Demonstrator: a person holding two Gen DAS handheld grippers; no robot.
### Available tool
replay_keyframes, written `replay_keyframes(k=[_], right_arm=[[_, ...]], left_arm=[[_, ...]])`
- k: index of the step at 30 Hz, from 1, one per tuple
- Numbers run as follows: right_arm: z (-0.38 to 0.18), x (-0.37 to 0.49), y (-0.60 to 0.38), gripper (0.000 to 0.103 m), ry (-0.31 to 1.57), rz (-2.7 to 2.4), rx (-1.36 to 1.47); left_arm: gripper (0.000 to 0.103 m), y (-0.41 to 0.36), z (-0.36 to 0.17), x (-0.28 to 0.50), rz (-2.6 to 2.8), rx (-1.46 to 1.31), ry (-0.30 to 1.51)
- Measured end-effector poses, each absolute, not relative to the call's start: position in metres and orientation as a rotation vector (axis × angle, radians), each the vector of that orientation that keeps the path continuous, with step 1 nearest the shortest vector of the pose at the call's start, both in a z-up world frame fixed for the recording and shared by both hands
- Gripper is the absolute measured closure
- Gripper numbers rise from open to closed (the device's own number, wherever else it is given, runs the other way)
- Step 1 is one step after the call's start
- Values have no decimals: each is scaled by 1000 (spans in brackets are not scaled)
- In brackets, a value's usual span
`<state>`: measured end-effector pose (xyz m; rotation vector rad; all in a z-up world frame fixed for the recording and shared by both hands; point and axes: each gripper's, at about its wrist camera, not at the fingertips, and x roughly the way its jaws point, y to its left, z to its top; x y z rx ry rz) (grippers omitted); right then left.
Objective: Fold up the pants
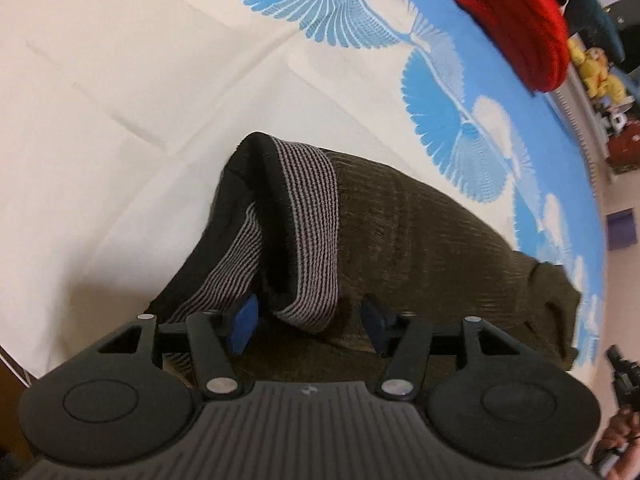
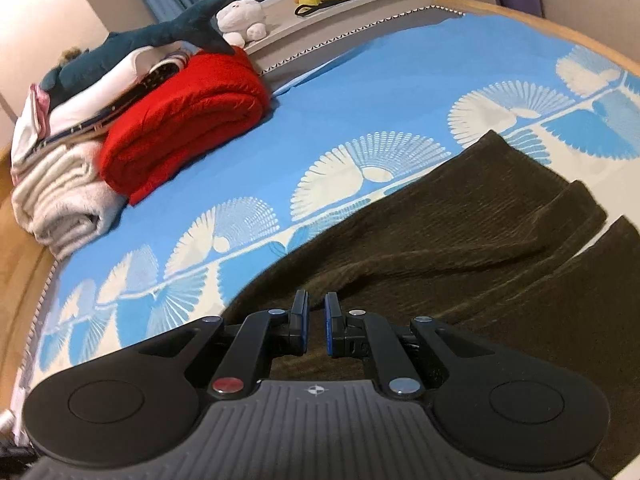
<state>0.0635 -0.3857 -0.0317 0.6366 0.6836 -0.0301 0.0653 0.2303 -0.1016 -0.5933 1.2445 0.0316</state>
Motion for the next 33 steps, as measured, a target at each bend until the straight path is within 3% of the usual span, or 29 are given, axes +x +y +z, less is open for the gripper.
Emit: replay_keyframes(k=[7, 9, 13, 16, 26, 28, 29, 33], right_arm=[[-46, 106, -393, 92, 663, -16, 765], [-55, 123, -396, 76, 669, -14, 815], [-81, 160, -399, 71, 703, -13, 915], [-102, 187, -393, 66, 742, -15, 955], [-142, 248, -354, 65, 864, 26, 915], [-142, 252, -351, 74, 872, 14, 867], [-142, 252, -350, 90, 871, 15, 852], [-124, 240, -360, 96, 819, 4, 853]], left_arm=[[36, 220, -112, 85, 91, -538, 1280], [37, 218, -114, 87, 103, -502, 1288], [65, 216, -114, 91, 100, -439, 1282], [75, 212, -107, 92, 80, -383, 1247], [82, 210, -95, 92, 59, -326, 1187], [83, 211, -93, 92, 55, -323, 1177], [83, 212, -91, 92, 55, -326, 1170], [85, 215, -80, 91, 67, -360, 1117]])
